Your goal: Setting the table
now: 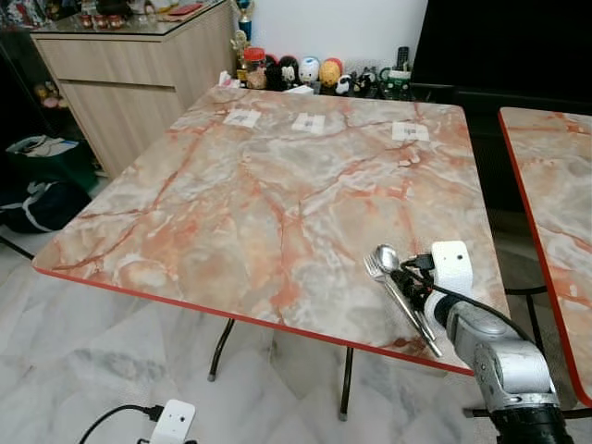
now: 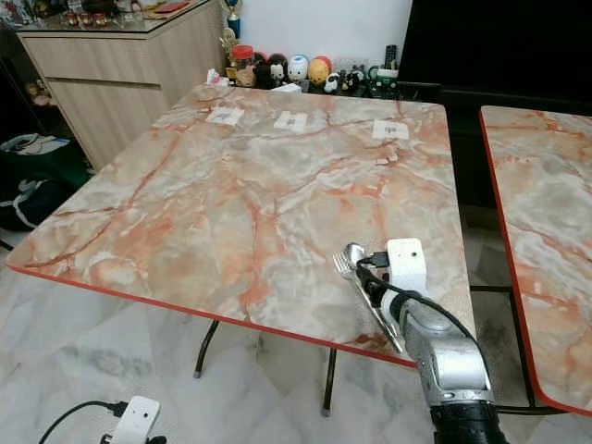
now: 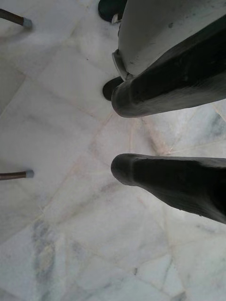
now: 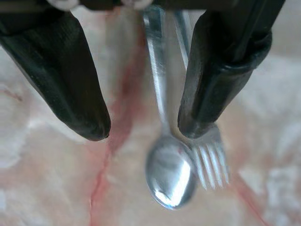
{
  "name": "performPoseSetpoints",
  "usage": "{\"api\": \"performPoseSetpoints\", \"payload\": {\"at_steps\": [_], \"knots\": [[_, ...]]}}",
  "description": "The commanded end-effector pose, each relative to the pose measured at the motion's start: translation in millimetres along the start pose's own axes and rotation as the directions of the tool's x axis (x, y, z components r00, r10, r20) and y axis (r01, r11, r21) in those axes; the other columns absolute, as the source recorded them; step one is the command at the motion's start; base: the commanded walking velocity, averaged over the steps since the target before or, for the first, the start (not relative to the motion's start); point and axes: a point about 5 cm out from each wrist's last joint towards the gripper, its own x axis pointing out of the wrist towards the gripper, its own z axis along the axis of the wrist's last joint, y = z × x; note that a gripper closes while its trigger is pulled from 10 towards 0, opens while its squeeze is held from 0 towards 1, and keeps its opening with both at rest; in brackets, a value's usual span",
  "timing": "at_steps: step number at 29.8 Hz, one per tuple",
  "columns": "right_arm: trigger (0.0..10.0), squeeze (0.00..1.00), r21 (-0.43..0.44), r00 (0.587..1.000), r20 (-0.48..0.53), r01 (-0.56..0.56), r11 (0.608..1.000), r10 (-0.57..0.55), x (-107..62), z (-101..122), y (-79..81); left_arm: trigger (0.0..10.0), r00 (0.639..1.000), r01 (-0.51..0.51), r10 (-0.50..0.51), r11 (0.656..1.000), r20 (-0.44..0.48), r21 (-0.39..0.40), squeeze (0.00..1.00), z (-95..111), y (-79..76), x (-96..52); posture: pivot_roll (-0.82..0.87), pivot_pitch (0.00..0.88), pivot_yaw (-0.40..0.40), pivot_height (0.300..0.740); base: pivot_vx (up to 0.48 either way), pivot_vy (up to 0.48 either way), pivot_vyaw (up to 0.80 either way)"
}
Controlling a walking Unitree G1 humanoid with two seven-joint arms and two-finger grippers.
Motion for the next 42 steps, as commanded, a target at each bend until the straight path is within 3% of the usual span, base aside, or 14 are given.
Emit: {"api": "performPoseSetpoints", "payload": {"at_steps": [1, 6, 24, 42], "knots": [[10.0, 0.00, 0.002, 1.000, -0.005, -0.003, 1.000, 0.003, 1.5, 0.6, -0.6, 10.0, 1.000, 0.003, -0.003, 1.000, -0.001, 0.012, 0.00, -1.3, 0.6, -0.5, 0.00, 0.006, 0.035, 0.740, 0.000, 0.000, 0.00], [10.0, 0.00, 0.046, 1.000, -0.013, -0.011, 0.999, 0.011, 3.6, 0.3, -3.1, 10.0, 1.000, 0.003, -0.003, 1.000, -0.002, 0.012, 0.00, -1.4, 0.9, -0.6, 0.00, 0.011, 0.036, 0.740, 0.000, 0.000, 0.00], [10.0, 0.00, 0.008, 0.997, -0.029, -0.071, 0.997, 0.071, 8.8, -1.0, -4.3, 10.0, 1.000, 0.003, -0.003, 1.000, -0.002, 0.012, 0.00, -1.4, 1.1, -0.6, 0.01, 0.017, 0.036, 0.740, 0.000, 0.000, 0.00], [10.0, 0.00, -0.034, 0.998, -0.053, -0.048, 0.998, 0.046, 15.5, -9.6, -4.0, 10.0, 1.000, 0.004, -0.004, 1.000, -0.003, 0.006, 0.00, -1.6, -0.5, -0.5, 0.01, 0.015, 0.033, 0.740, 0.000, 0.000, 0.00]]}}
